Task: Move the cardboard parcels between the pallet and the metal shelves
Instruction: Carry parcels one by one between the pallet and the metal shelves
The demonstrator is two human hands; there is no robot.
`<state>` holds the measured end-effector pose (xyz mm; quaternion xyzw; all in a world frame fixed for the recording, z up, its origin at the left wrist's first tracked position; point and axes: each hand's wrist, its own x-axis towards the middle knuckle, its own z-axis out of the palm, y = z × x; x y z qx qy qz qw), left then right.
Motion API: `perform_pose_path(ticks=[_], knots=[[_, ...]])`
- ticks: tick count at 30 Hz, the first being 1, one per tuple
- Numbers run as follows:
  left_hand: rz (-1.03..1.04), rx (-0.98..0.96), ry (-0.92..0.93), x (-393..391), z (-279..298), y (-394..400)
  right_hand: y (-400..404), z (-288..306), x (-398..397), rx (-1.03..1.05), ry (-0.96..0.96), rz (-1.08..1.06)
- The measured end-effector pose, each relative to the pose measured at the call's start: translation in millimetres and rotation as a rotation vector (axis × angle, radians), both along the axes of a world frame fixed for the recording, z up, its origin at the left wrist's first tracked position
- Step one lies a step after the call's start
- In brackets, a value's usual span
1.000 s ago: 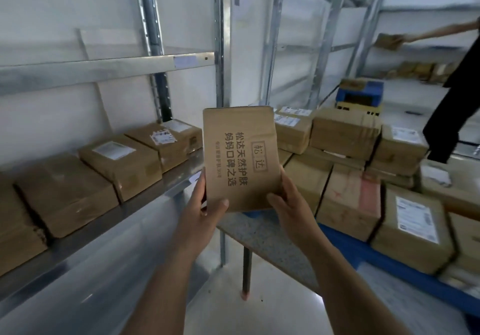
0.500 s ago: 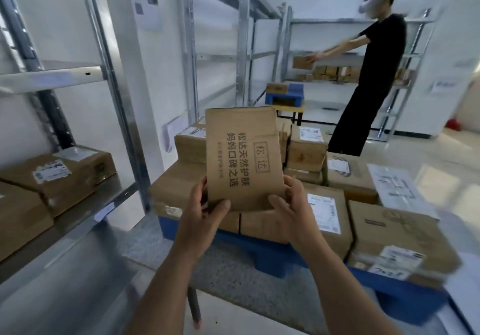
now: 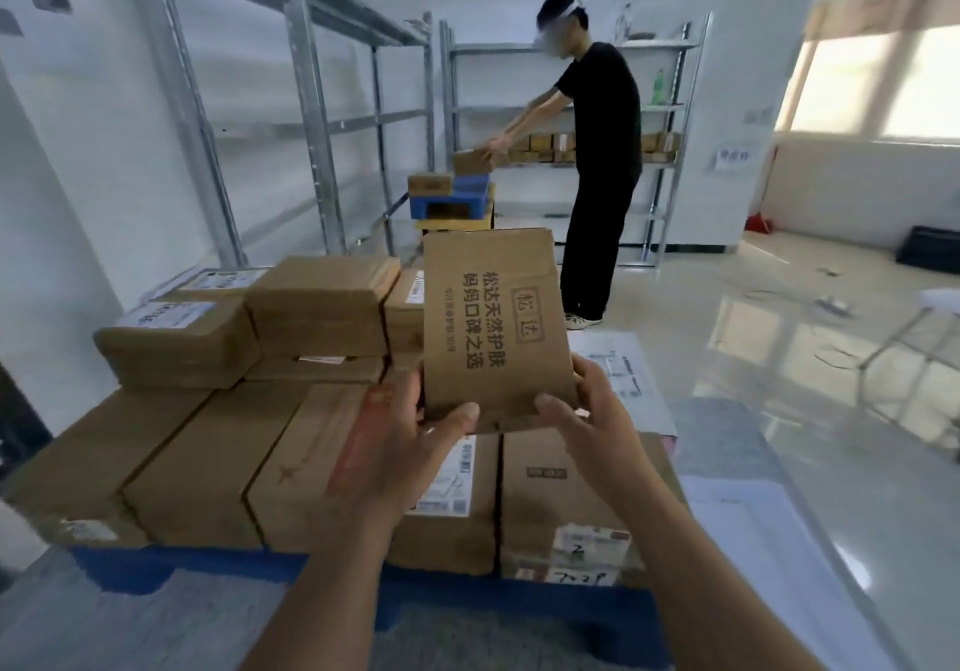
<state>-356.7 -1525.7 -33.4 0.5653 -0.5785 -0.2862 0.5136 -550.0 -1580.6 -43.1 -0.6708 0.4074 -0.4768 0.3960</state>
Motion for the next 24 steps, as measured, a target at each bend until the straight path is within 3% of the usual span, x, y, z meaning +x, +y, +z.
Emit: perform_pose_path(ticks=[3,8,24], knots=[[-0.002,-0.031,-0.077,-26.3,3.9,-22.5,-22.7,-3.3,-25.8,0.022,0.01,-0.035],[-0.021,-0.001,-0.048,-46.6,-1.8,-67.3,-60.1,-11.3,-42.1,0.029,0.064,-0.106],[0.122,0.179,-0.099,1.2,-21.2,-200.3,-175.1,-23.8,4.3,0.156,0.203,-0.207]])
